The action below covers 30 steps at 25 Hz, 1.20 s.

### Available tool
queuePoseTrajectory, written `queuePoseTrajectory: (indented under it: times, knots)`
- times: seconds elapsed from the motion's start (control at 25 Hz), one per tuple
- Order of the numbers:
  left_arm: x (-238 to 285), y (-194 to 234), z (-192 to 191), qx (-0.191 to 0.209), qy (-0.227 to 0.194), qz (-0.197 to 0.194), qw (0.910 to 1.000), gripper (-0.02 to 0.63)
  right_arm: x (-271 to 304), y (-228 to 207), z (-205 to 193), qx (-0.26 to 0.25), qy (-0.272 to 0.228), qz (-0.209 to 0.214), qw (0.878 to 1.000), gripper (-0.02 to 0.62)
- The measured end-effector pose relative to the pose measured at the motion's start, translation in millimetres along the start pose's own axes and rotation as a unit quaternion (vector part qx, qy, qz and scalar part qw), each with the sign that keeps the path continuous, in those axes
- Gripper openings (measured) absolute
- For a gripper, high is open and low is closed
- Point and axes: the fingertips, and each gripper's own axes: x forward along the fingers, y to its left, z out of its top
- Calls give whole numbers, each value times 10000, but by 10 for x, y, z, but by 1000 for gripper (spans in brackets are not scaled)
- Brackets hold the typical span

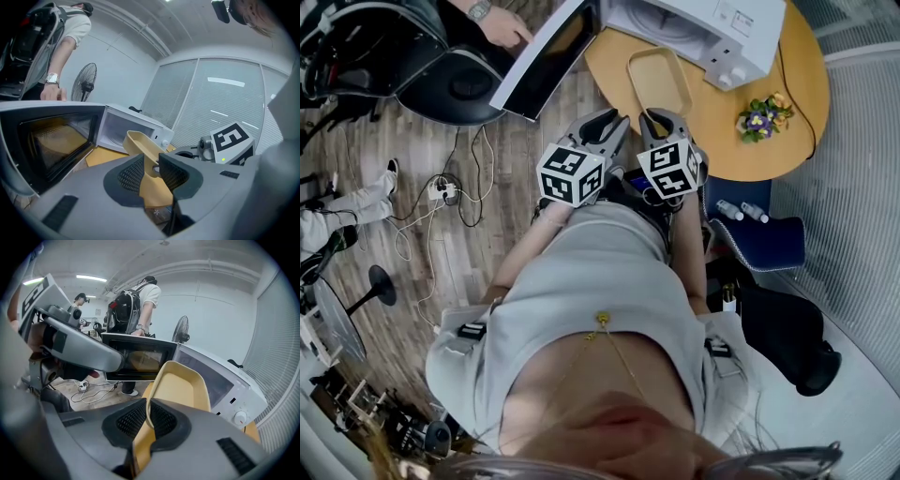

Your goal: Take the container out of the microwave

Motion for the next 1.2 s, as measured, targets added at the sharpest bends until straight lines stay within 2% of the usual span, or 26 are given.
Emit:
queuePoseTrajectory:
  times: [0.6, 1.2]
  knots:
    - [-79, 12, -12, 214, 189, -320, 9991, 113, -61, 109, 25, 222, 133, -219, 9994, 35]
    - [-92, -10, -29, 250, 228, -488, 9982, 113, -85, 175, -15, 363, 173, -258, 9989, 35]
